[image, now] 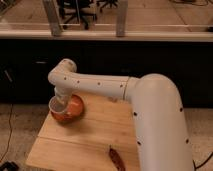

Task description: Place the ceramic cup in the ceramic bowl

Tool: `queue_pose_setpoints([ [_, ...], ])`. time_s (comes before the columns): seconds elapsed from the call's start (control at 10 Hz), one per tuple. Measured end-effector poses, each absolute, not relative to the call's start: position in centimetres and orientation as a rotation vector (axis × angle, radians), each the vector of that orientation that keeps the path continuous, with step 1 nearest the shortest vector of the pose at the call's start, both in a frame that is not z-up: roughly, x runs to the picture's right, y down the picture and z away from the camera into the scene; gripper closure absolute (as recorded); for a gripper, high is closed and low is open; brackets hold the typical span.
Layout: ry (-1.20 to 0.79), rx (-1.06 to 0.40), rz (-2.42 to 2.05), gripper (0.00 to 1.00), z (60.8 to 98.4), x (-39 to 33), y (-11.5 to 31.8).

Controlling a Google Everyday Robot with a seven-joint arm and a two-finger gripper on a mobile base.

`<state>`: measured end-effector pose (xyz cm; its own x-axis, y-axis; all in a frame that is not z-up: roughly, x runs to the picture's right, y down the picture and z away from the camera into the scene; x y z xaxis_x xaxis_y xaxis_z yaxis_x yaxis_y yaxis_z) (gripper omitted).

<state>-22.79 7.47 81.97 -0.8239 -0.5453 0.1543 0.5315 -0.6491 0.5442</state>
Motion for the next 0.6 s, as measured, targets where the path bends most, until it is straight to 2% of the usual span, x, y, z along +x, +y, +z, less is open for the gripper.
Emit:
queue_pose_setpoints([
  [0.6,-0.760,-0.156,-2.297,1.00,86.5,-21.5,8.1],
])
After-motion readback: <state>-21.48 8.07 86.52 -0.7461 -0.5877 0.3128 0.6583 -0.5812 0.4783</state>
